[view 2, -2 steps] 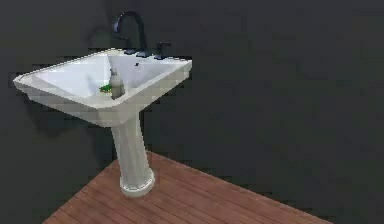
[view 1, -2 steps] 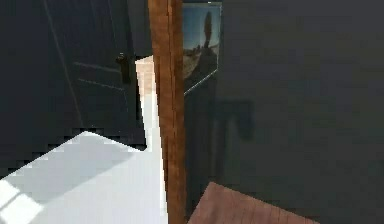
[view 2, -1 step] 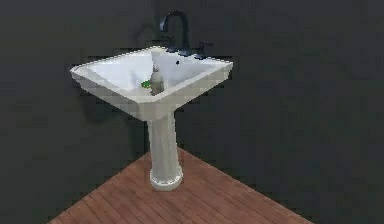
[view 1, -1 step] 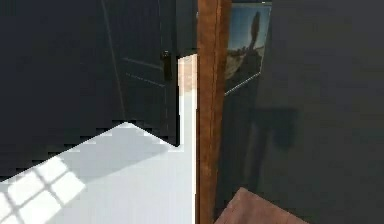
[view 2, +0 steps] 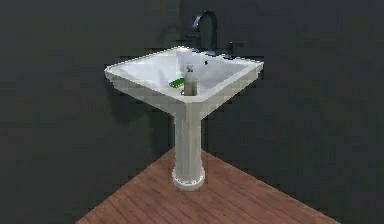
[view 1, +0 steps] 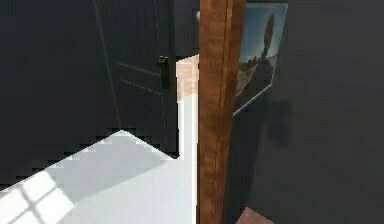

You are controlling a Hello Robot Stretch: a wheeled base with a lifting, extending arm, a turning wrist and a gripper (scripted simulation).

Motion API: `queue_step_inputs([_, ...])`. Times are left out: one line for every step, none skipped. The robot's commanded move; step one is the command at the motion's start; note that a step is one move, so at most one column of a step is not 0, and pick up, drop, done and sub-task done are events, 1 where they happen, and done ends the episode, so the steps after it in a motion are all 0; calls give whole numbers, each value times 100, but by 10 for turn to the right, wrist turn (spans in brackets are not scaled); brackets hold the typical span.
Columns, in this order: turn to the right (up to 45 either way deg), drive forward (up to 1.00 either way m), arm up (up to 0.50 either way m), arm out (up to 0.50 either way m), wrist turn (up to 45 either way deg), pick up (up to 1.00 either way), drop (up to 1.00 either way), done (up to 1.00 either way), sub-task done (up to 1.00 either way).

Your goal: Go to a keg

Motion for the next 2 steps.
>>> queue_step_inputs([-150, 0, 0, 0, 0, 0, 0, 0, 0])
queue_step_inputs([0, 55, 0, 0, 0, 0, 0, 0, 0])
